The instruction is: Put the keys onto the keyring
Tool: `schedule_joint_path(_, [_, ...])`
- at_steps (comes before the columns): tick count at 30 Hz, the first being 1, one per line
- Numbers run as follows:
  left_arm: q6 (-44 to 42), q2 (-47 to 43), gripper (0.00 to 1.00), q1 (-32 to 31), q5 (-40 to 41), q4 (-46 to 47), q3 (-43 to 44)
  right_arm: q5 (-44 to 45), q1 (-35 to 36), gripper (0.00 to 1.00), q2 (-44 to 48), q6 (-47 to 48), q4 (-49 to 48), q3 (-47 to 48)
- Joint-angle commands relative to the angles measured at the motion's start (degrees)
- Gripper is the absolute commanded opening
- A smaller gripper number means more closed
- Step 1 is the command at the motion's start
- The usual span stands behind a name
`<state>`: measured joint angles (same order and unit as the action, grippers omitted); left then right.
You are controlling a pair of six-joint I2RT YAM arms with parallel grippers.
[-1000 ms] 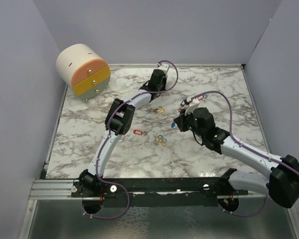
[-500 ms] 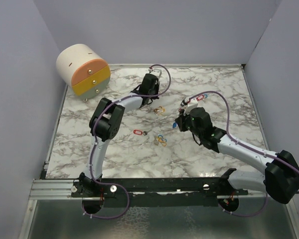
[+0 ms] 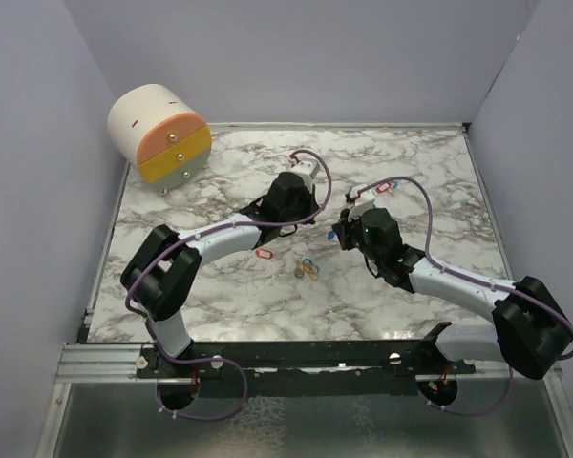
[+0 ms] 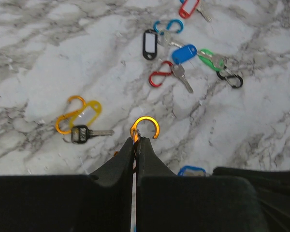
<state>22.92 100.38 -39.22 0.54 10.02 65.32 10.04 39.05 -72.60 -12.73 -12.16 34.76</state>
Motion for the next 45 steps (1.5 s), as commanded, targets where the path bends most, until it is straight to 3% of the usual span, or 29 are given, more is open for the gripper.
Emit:
schedule_joint_path(1, [2.46,-5.64,0.00,-2.43,1.44,1.10,-4.96,-1.28,0.28,0.01,0.65,2.13,-7.98,-2.45])
schedule_joint_path(7, [3.45,-8.56,0.00,-3.66,1.54,0.98,-7.85,-2.80,0.32,0.01,2.13,3.41,-10.19,-4.09])
schedule_joint_path(45, [0.98,-4.73,0.00,-8.67,-0.79,-3.83,-3.75,-2.54,0.28,0.01,-0.40,2.64,-10.72,-2.60])
